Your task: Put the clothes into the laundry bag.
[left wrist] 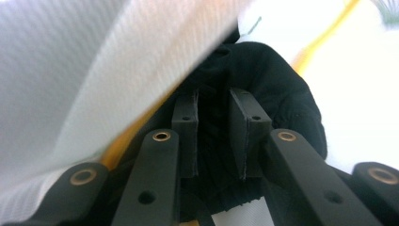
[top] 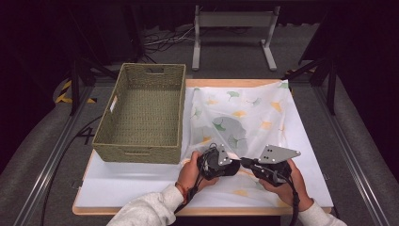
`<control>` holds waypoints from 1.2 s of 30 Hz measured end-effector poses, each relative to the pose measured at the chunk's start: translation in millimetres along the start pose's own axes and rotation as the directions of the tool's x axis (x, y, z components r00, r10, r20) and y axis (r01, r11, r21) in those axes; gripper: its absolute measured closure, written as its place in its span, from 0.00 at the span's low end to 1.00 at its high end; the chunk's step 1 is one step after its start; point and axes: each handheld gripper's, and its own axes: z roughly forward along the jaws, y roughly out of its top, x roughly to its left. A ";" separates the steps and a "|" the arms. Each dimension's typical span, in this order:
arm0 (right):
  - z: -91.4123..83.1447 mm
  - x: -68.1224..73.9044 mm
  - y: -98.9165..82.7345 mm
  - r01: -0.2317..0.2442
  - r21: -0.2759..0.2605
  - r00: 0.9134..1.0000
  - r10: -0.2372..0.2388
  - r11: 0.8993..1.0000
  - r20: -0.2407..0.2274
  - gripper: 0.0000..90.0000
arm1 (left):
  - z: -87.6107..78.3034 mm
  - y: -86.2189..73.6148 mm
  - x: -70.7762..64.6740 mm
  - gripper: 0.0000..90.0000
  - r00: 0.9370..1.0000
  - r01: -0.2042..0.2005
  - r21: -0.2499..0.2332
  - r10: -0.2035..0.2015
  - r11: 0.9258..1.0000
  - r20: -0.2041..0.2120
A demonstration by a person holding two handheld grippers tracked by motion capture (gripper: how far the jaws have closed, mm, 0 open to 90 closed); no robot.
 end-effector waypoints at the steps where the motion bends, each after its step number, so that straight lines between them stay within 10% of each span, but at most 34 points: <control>1: 0.2 0.0 -0.2 0.002 0.002 1.000 -0.002 1.000 -0.002 0.99 | 1.2 1.1 0.9 0.82 1.000 -0.003 -0.003 0.003 1.000 0.002; 19: 3.4 -0.1 -2.6 -0.005 0.011 1.000 0.005 1.000 -0.015 0.99 | 19.8 21.4 13.3 0.87 0.998 0.052 0.002 -0.052 0.999 -0.046; 27: 1.4 -1.7 -2.6 -0.009 -0.001 1.000 0.009 1.000 -0.009 0.99 | 17.7 26.3 11.7 0.78 0.996 0.089 -0.013 -0.089 0.996 0.004; 36: -0.5 -0.3 -1.4 -0.010 -0.022 1.000 0.010 1.000 -0.004 0.99 | -20.0 7.1 -1.8 0.45 0.995 -0.036 -0.017 0.037 0.999 0.097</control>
